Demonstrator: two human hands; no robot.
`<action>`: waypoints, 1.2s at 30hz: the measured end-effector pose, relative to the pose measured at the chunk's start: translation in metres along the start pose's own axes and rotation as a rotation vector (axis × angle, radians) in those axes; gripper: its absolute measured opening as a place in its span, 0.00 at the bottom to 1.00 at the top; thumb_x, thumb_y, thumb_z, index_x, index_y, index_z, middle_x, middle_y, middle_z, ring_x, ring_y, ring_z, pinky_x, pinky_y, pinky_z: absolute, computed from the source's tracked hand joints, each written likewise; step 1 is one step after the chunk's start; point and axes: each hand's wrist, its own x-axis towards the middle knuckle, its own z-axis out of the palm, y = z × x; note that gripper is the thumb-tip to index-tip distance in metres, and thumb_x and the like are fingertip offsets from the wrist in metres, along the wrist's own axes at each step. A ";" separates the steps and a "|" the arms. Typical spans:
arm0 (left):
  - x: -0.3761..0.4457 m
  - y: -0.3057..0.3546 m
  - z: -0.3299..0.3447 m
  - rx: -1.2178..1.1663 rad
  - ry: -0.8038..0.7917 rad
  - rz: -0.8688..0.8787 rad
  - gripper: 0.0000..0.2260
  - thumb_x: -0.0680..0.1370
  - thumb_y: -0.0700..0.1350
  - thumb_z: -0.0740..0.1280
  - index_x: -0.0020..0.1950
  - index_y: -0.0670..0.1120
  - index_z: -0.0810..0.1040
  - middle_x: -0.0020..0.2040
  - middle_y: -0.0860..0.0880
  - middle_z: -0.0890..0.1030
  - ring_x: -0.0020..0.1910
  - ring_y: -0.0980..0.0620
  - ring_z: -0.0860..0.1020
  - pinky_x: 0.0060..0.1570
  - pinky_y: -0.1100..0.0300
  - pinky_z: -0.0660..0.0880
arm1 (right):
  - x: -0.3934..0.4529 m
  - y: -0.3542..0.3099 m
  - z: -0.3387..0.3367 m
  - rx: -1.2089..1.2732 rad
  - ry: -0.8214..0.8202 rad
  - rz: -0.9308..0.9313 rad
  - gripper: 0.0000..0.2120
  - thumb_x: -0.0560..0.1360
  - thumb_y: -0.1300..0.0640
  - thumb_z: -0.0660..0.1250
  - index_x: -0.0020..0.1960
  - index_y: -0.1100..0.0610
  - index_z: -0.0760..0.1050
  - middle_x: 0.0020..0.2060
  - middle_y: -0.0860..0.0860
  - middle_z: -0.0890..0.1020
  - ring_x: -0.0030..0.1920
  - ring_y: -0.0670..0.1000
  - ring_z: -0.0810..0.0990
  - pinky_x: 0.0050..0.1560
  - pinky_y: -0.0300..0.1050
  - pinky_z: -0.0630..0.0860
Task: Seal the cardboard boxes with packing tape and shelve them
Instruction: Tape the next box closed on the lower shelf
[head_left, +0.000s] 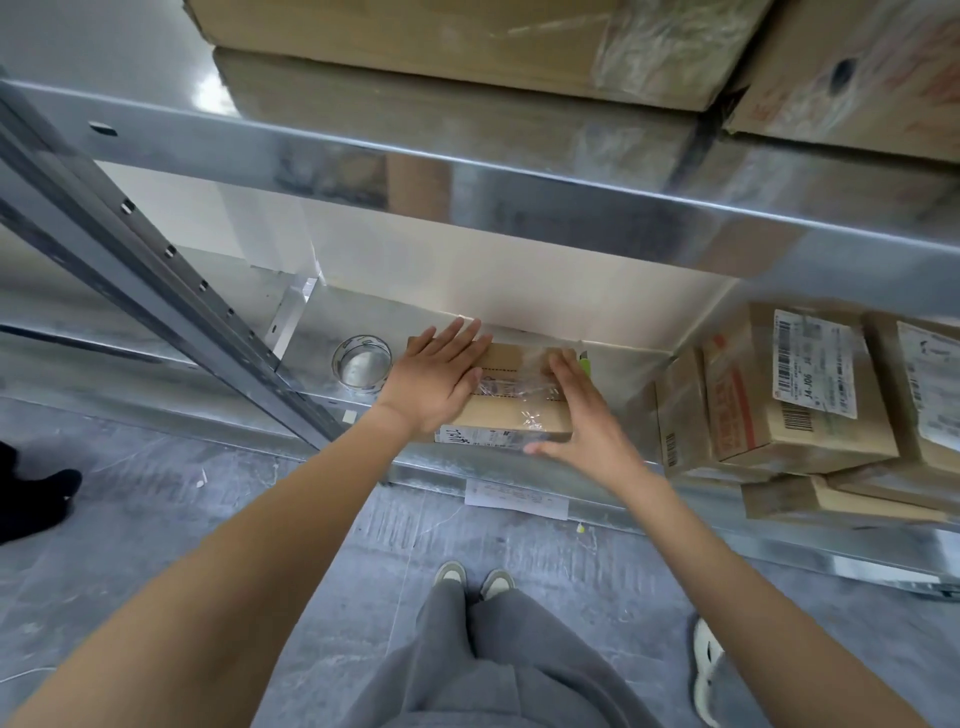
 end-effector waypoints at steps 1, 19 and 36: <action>-0.001 0.000 -0.002 -0.023 -0.016 0.009 0.31 0.79 0.59 0.39 0.78 0.51 0.61 0.79 0.51 0.59 0.79 0.52 0.54 0.76 0.55 0.47 | 0.007 0.002 -0.005 0.032 -0.044 0.011 0.56 0.63 0.48 0.81 0.79 0.51 0.49 0.79 0.47 0.46 0.76 0.41 0.45 0.77 0.43 0.51; -0.029 0.012 -0.003 0.124 0.163 -0.003 0.23 0.82 0.49 0.50 0.74 0.42 0.69 0.73 0.45 0.70 0.73 0.44 0.66 0.74 0.48 0.57 | 0.045 -0.006 -0.053 0.094 -0.247 0.256 0.33 0.74 0.39 0.68 0.73 0.54 0.68 0.71 0.50 0.71 0.71 0.52 0.68 0.64 0.40 0.64; -0.029 0.012 -0.003 0.115 0.169 0.009 0.24 0.81 0.48 0.50 0.73 0.41 0.69 0.73 0.43 0.70 0.74 0.43 0.66 0.73 0.47 0.59 | -0.044 -0.034 0.043 -0.469 0.131 -0.085 0.45 0.72 0.50 0.72 0.80 0.57 0.49 0.79 0.51 0.52 0.79 0.51 0.48 0.75 0.63 0.49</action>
